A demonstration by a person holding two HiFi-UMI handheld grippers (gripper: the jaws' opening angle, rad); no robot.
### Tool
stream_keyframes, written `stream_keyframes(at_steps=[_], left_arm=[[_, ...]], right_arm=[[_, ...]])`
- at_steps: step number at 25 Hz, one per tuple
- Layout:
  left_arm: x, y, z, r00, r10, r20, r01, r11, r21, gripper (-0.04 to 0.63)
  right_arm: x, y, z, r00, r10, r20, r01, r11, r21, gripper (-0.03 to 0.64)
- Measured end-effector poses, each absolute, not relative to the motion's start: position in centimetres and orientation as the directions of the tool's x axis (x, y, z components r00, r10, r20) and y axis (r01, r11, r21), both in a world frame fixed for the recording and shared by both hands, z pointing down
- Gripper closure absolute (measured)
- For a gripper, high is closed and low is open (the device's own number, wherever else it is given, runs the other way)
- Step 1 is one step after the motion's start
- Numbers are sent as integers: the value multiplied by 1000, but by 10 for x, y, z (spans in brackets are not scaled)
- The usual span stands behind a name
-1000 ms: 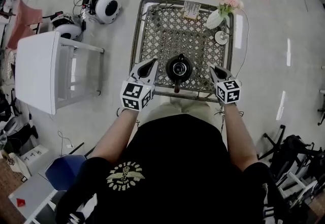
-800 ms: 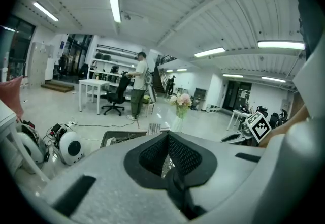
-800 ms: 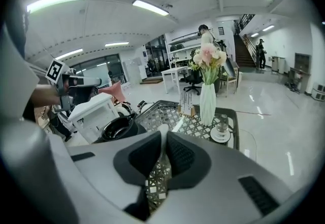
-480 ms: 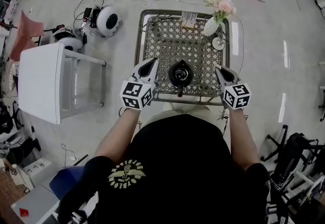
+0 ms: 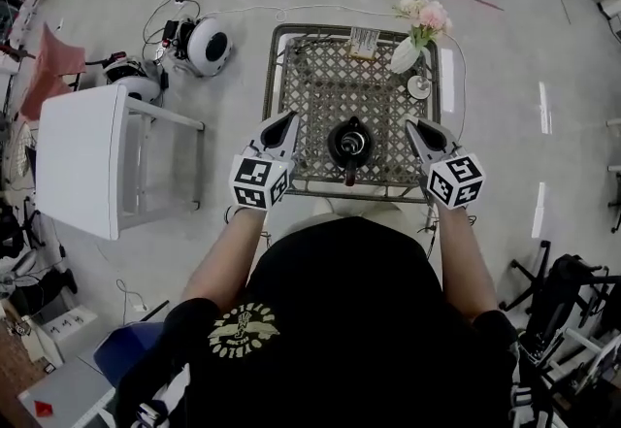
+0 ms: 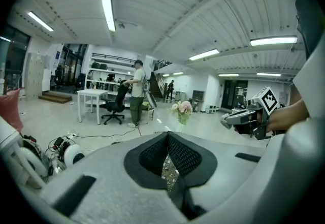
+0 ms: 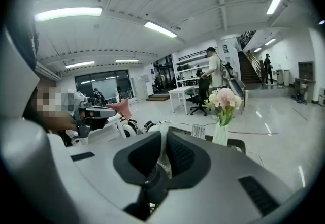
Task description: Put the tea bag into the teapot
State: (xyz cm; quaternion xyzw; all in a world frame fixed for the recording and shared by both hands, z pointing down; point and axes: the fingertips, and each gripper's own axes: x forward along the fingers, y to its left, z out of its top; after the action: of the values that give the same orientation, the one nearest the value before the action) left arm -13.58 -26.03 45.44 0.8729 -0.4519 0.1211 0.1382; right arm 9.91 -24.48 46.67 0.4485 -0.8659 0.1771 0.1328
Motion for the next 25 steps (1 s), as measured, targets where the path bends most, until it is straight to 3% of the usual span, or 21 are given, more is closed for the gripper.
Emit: stream_keyframes(at_steps=[20,21,23,25], left_arm=[[-179,-245,466,509,-778,369,-859,-486,161,598],[-179,-244,467,510,-776,370,-858,-487,160,598],[-178,-242,470,511,-774,374,-858,-489,160,598],[-178,-242,470,510,-774,375,-858,-486,163,598]], right_arm=[[-6,-234,461,-775,-545,320,-628,721,-292,580],[-8,-233,464,-783,-532,322,-618,724,-308,573],[-12,-232,469,-788,-515,338,-611,724,-320,487],[-13,-232,473,-776,-517,362,-622,723,-301,469]])
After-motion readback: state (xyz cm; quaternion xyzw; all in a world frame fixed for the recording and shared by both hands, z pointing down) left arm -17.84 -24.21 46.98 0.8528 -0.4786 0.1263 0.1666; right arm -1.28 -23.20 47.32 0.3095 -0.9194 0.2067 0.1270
